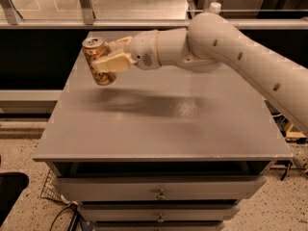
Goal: Move orange can near orange
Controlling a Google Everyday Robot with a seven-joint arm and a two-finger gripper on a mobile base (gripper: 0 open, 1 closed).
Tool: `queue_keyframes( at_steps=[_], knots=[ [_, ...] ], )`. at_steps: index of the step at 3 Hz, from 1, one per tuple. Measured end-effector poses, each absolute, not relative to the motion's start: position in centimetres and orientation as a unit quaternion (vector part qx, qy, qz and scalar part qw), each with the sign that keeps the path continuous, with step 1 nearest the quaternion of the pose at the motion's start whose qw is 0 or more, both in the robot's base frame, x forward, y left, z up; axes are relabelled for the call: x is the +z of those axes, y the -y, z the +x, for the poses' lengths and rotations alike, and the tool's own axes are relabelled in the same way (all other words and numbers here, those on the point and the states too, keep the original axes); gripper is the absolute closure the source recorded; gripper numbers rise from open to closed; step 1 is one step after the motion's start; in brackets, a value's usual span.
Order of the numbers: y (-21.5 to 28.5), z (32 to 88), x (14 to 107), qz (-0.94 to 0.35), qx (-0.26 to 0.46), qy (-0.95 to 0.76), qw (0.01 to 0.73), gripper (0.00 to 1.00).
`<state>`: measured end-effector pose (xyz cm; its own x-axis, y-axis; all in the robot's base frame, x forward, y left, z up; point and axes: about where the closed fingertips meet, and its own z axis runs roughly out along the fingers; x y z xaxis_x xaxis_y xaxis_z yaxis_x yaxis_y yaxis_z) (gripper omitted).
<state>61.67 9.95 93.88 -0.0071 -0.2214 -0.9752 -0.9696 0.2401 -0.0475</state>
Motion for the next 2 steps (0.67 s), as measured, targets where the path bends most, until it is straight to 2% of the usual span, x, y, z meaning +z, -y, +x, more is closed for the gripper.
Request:
queue_keyframes(
  at_steps=[2],
  knots=[
    [-8.7, 70.5, 91.9, -0.391, 0.326, -0.678, 0.530, 1.00]
  ],
)
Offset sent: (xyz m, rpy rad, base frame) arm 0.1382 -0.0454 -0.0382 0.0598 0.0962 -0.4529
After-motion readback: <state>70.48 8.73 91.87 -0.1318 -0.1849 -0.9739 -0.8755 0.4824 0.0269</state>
